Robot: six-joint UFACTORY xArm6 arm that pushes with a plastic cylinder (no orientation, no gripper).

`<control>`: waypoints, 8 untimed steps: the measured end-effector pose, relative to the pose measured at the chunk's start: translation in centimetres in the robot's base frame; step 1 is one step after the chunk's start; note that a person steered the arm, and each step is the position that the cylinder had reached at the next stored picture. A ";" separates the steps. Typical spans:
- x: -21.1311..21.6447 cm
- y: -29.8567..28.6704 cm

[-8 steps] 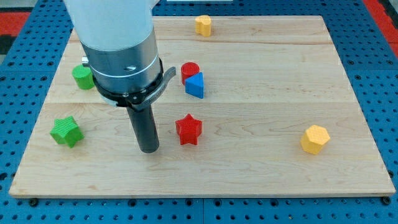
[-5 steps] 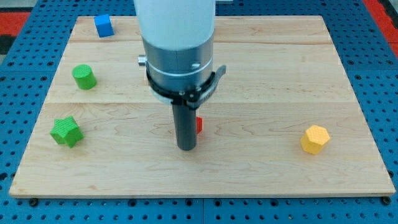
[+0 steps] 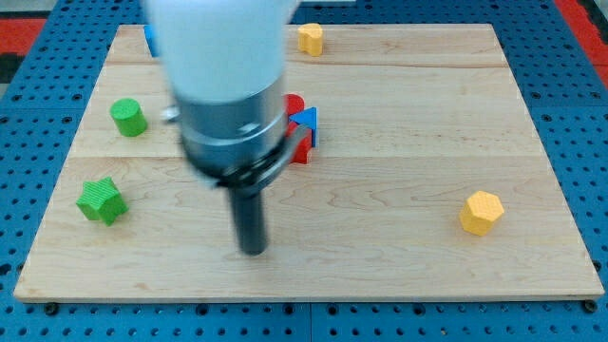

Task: Move the red star into the blue triangle

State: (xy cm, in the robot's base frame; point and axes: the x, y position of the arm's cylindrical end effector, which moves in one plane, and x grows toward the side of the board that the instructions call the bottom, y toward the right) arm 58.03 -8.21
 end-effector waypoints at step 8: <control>-7.4 -18.8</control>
